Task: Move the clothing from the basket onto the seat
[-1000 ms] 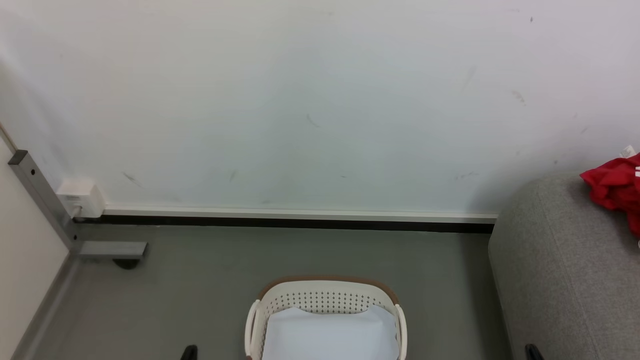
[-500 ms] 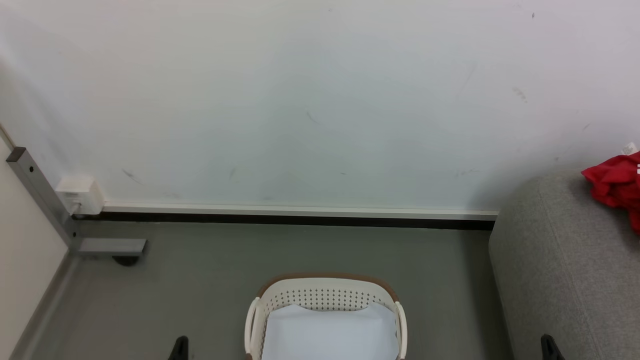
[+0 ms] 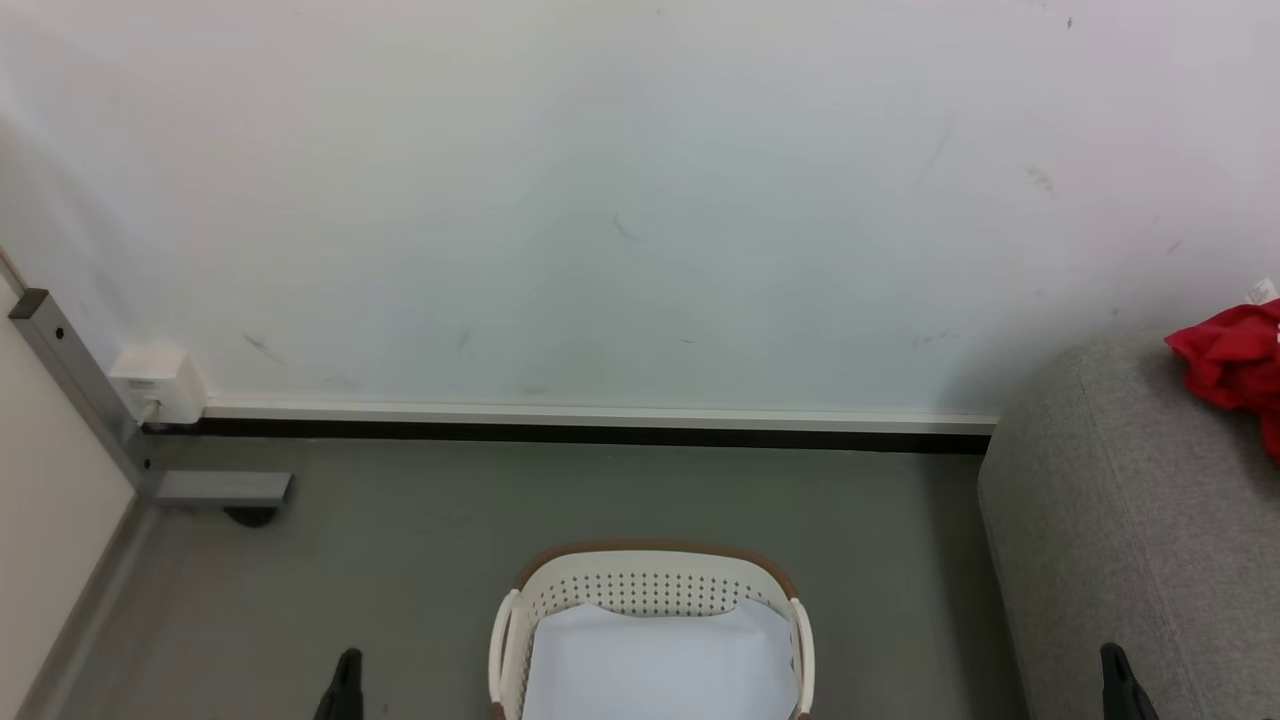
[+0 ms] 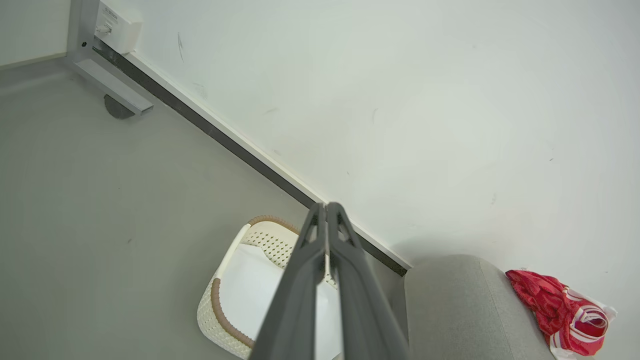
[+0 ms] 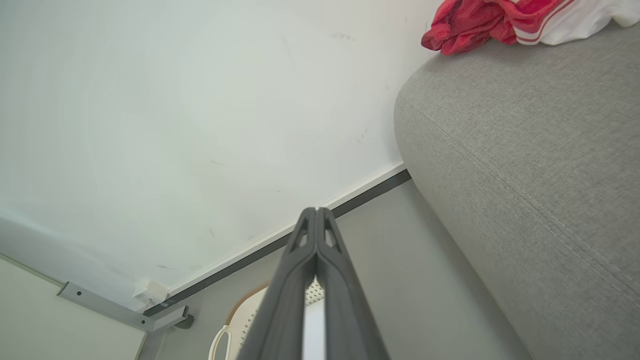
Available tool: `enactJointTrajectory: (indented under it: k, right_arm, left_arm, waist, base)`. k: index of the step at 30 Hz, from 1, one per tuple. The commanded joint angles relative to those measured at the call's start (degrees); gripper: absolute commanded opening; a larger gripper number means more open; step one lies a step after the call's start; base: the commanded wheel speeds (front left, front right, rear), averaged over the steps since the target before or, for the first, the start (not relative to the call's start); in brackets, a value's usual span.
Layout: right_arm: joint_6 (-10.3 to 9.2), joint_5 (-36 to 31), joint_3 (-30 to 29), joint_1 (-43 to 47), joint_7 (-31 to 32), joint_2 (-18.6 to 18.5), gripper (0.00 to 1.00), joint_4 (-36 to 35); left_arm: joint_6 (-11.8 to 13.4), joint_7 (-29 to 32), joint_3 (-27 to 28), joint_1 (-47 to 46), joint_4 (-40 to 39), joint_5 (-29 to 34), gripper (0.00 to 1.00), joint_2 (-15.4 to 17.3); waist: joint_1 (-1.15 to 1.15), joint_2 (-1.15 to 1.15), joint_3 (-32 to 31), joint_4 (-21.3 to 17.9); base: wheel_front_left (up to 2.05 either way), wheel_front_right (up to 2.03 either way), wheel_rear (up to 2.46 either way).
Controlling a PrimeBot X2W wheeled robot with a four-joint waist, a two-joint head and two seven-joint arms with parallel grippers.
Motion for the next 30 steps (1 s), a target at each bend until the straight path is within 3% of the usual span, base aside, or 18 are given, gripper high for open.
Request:
enactJointTrajectory:
  k: [1, 30]
  right_arm:
    - [-0.04, 1.81, -0.35, -1.73, 0.47, -0.16, 0.0, -1.09]
    - [-0.07, 21.36, -2.29, -4.86, 5.76, -0.18, 0.0, -2.2]
  left_arm:
    - [-0.49, 0.4, 0.63, -1.68, -0.79, -1.88, 0.0, 0.15]
    - [-2.15, 5.82, 3.85, -4.92, -0.9, -21.16, 0.0, -0.63]
  waist:
    - [0.0, 0.0, 0.04, 0.0]
    - [0.0, 0.0, 1.1, -0.11]
  base:
    - [0.0, 0.0, 0.0]
    - [0.0, 0.0, 0.0]
